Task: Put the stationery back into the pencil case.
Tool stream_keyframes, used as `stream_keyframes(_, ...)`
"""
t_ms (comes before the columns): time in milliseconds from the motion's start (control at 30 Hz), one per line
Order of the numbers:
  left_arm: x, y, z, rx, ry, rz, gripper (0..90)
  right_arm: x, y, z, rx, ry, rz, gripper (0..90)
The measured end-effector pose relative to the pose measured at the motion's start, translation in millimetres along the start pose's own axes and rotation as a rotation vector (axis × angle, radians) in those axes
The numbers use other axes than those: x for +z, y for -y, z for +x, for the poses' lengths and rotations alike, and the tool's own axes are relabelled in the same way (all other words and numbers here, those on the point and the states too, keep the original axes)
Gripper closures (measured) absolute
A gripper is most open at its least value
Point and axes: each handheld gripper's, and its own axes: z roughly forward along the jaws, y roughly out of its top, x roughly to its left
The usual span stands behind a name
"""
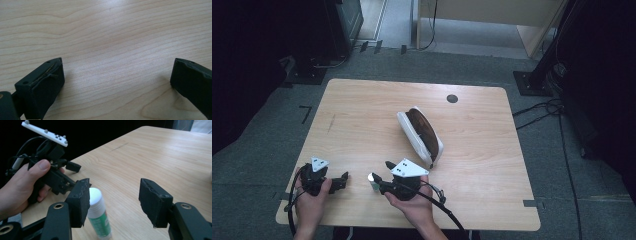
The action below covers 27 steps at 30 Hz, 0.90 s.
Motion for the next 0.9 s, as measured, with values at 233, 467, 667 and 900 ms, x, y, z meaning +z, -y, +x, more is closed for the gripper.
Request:
stream_keyframes(233, 0.0, 0.0, 0.0, 0.000, 0.000, 0.000, 0.0, 4.8, 3.5, 7.0, -0.001, -0.033, 0.011, 44.2)
stream_keyframes(467, 0.0, 0.0, 0.0, 0.000, 0.000, 0.000, 0.0, 10.2, 7.8, 10.9, -0.013, -0.040, 0.028, 45.6)
stream_keyframes(667, 0.0, 0.0, 0.0, 0.000, 0.000, 0.000, 0.0, 15.0, 11.5, 13.8, -0.030, -0.043, 0.045, 48.3)
stream_keyframes(900, 0.0, 0.0, 0.0, 0.000, 0.000, 0.000, 0.0, 21.7, 16.5, 17.3, -0.047, -0.026, 0.067, 52.5)
